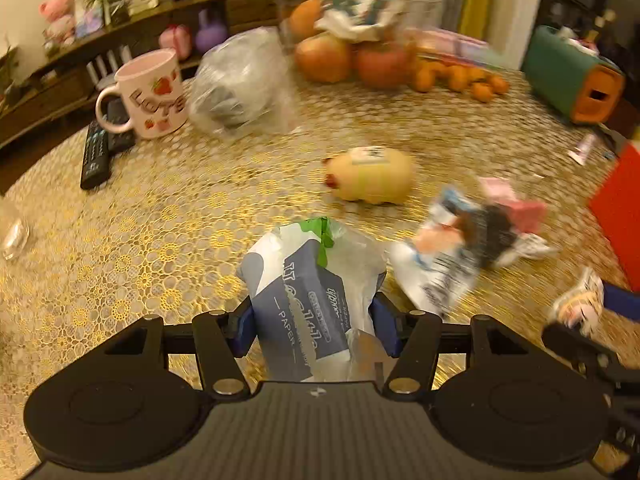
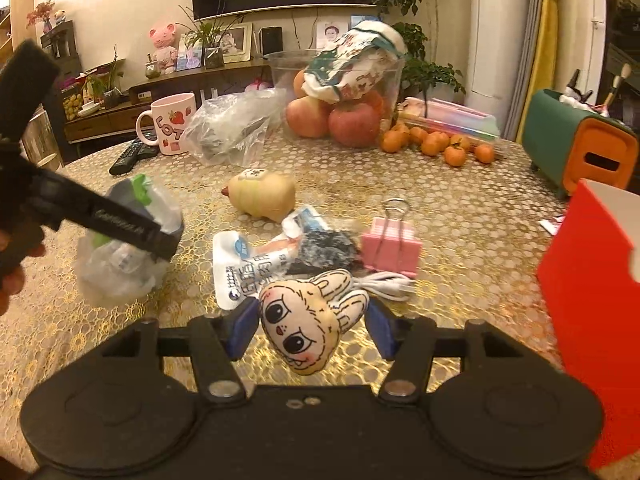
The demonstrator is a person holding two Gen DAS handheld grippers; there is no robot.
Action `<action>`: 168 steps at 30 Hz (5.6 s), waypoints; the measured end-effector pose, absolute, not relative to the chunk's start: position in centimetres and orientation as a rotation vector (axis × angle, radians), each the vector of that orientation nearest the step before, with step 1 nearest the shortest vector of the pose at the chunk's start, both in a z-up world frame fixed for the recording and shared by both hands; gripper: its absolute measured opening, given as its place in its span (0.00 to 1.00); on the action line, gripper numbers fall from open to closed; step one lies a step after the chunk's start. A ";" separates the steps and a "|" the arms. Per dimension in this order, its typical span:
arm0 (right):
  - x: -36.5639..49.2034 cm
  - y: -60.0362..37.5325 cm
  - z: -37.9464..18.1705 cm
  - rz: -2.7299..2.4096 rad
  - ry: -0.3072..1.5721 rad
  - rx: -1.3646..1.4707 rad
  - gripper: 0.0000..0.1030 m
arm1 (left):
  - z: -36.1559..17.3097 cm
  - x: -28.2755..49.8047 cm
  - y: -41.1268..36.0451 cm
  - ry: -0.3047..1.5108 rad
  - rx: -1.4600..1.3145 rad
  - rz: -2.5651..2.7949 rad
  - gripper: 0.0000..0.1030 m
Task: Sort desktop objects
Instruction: 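Carry both items to the red box while right tool releases the doll inside, then lower the paper bag into the box and open the left tool, then withdraw both tools from the box back over the table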
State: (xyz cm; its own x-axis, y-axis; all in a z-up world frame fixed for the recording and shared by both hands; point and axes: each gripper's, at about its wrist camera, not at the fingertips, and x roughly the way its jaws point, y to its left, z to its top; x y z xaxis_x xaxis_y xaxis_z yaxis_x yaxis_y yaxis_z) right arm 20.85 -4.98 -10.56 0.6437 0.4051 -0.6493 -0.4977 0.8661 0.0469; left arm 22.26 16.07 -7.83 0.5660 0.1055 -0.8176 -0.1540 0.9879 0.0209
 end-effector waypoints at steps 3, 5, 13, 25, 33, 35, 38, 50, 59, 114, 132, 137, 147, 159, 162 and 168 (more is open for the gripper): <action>20.1 -6.6 -9.6 0.510 0.708 -0.119 0.56 | -6.8 21.1 14.4 0.949 -0.041 0.112 0.56; 19.6 -7.7 -9.0 0.503 0.708 -0.106 0.56 | -6.1 20.3 13.2 0.944 -0.036 0.081 0.56; 17.4 -12.4 -5.9 0.472 0.691 -0.071 0.56 | -3.1 18.4 6.6 0.910 0.017 -0.055 0.56; 14.7 -21.1 -2.2 0.420 0.667 -0.043 0.56 | 0.8 17.3 -3.4 0.849 0.068 -0.227 0.56; 14.9 -26.9 -0.7 0.341 0.644 -0.001 0.56 | 2.1 18.4 -9.5 0.836 0.100 -0.321 0.56; 15.0 -28.4 -0.5 0.315 0.634 0.003 0.56 | 2.3 18.8 -10.9 0.834 0.107 -0.340 0.56; 15.8 -30.1 -0.4 0.283 0.628 0.008 0.56 | 2.5 19.5 -12.8 0.828 0.117 -0.364 0.56; 21.6 -34.7 -1.2 0.176 0.638 -0.020 0.56 | 2.6 25.4 -18.3 0.819 0.123 -0.386 0.56; 28.4 -36.9 -3.2 0.112 0.716 0.016 0.56 | 0.7 31.2 -21.4 0.851 0.165 -0.369 0.56; 37.1 -35.9 -8.5 0.166 1.045 -0.119 0.72 | -6.2 36.2 -22.7 0.996 0.219 -0.362 0.67; 29.6 -33.9 -3.3 0.209 0.901 -0.130 0.73 | 0.1 28.2 -17.1 0.809 0.104 -0.332 0.67; 26.9 -31.7 -1.6 0.238 0.844 -0.155 0.74 | 1.0 25.6 -15.1 0.791 0.094 -0.323 0.67; 22.1 -28.1 1.0 0.277 0.748 -0.152 0.78 | 2.6 20.4 -10.2 0.736 0.062 -0.284 0.67; 18.4 -22.1 1.8 0.375 0.703 -0.124 0.83 | 3.2 14.7 -2.2 0.697 0.052 -0.158 0.76; 17.8 -20.3 1.8 0.388 0.696 -0.132 0.84 | 2.8 13.6 -0.5 0.694 0.054 -0.131 0.76; 17.0 -17.2 1.2 0.413 0.675 -0.149 0.88 | 2.0 11.9 2.6 0.689 0.027 -0.097 0.76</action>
